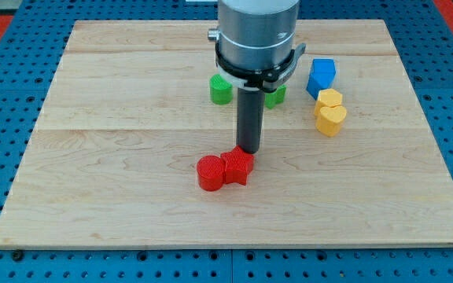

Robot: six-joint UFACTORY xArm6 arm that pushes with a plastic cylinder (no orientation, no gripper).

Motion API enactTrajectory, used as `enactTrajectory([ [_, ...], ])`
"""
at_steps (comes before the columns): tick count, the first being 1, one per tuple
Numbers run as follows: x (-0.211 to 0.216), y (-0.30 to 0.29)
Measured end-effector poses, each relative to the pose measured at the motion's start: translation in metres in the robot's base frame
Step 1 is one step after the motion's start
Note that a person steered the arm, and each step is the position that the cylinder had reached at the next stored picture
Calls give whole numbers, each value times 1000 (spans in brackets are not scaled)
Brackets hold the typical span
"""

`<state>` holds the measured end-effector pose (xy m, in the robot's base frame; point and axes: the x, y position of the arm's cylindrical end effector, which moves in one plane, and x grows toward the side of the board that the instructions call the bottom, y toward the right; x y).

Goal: Push the red blocks towards bottom left of the board

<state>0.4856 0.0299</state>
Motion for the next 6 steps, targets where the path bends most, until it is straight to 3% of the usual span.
enactTrajectory([
  [1, 1, 74],
  [2, 42, 81],
  [5, 52, 42],
  [6, 33, 16],
])
